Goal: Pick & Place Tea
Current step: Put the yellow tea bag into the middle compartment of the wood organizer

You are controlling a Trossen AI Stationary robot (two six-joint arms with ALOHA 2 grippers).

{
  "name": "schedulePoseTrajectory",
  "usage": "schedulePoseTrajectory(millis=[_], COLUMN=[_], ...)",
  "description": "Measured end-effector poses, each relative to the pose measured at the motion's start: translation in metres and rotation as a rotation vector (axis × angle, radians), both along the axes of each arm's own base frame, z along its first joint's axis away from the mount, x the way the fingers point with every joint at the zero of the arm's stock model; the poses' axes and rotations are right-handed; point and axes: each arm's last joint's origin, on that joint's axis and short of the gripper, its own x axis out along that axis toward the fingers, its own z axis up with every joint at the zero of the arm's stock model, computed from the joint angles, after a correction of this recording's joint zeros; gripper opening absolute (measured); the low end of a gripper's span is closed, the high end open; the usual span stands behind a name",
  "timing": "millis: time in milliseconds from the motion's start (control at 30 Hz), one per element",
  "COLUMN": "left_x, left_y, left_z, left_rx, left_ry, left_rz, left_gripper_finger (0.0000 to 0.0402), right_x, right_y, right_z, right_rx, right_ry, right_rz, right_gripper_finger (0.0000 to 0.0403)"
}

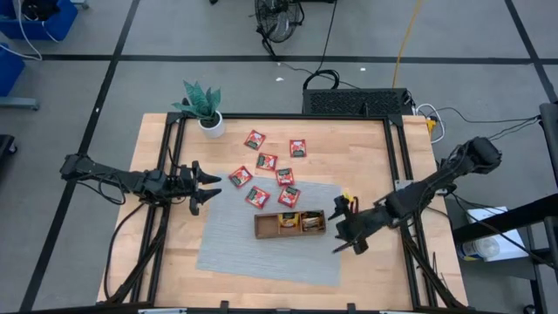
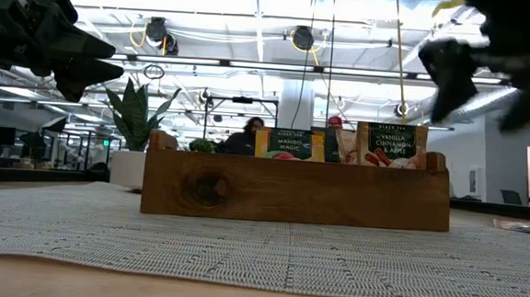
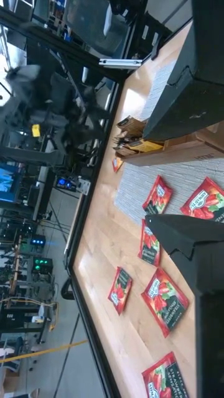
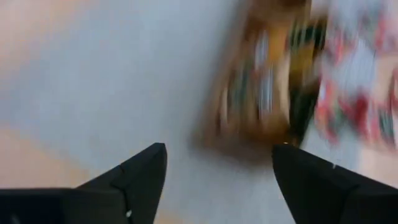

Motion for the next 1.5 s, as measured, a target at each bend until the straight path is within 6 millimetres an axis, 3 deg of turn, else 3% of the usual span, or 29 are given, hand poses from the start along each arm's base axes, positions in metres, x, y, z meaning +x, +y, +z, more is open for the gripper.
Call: schedulePoseTrajectory(millis=[233, 400, 833, 1000, 1300, 1500], left_x=[0.0, 0.0, 0.0, 0.0, 0.0, 0.0], left_y=[0.0, 0.0, 0.0, 0.0, 0.0, 0.0], left_z=[0.0, 0.0, 0.0, 0.0, 0.0, 0.0], left_rx=[0.0, 0.0, 0.0, 0.0, 0.0, 0.0], left_ry=[0.0, 0.0, 0.0, 0.0, 0.0, 0.0], left_rz=[0.0, 0.0, 0.0, 0.0, 0.0, -0.001], left_gripper_finger=[0.0205, 0.0205, 0.0205, 0.0205, 0.0205, 0.0205], right_x=[-0.011, -0.018, -0.005, -0.001, 0.0, 0.005], right_y=[-0.004, -0.009, -0.038, -0.044, -0.056, -0.067], right_z=[-0.014, -0.032, -0.059, -0.065, -0.071, -0.071], right_rx=[-0.139, -0.201, -0.238, -0.166, -0.012, 0.192], right_ry=[0.541, 0.661, 0.721, 0.691, 0.71, 0.729], right_rz=[-0.115, -0.064, -0.002, 0.028, -0.159, -0.408], right_gripper_finger=[0.0265, 0.026, 0.0261, 0.0262, 0.0238, 0.0183])
